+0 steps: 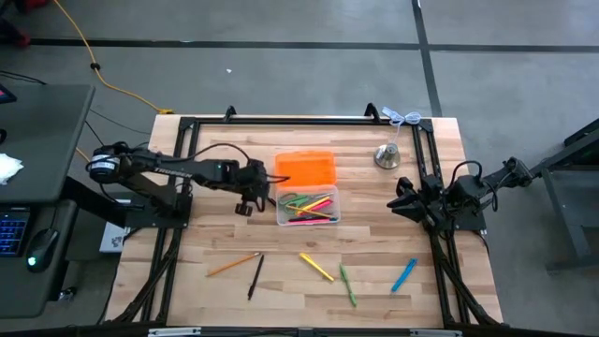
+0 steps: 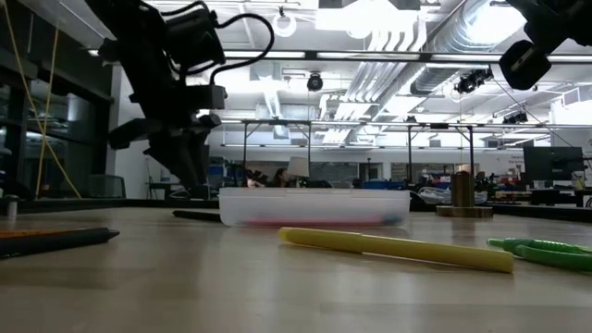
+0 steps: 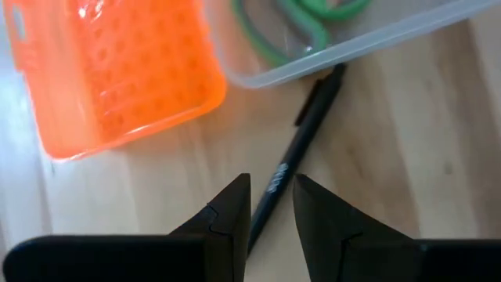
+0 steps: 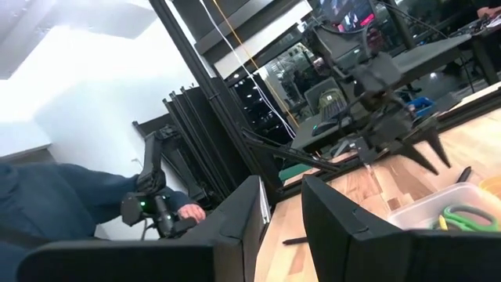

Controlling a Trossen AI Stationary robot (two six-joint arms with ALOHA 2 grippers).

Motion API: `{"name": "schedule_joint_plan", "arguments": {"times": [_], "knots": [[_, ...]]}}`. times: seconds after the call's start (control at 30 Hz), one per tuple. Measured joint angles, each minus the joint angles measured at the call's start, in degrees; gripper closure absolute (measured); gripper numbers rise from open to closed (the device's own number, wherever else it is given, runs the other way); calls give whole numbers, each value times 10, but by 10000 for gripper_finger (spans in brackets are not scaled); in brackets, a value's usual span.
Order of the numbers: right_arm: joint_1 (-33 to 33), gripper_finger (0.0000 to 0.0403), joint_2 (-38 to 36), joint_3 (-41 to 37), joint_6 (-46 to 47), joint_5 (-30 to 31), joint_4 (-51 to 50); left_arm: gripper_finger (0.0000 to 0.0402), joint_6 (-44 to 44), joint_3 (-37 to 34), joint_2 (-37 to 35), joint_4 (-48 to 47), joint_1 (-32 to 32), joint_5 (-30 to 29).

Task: Pick & place school supplies into a supply box
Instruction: Put the black pen into the container

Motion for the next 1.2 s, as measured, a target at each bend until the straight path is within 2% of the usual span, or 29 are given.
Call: {"name": "schedule_joint_plan", "arguments": {"times": [0.4, 0.53, 0.7, 0.9, 1.2], "knots": [[0, 329, 0, 0, 2, 6, 0, 273, 66, 0, 3, 6, 15, 44], [0, 329, 0, 0, 2, 6, 0, 273, 78, 5, 25, 7, 15, 47], [0, 329, 0, 0, 2, 5, 0, 273, 90, 46, 78, 4, 15, 49], [0, 329, 1, 0, 0, 1, -12, 273, 93, 90, 122, -54, 15, 49], [0, 329, 1, 0, -4, 0, -22, 273, 91, 91, 125, -83, 15, 51]]}}
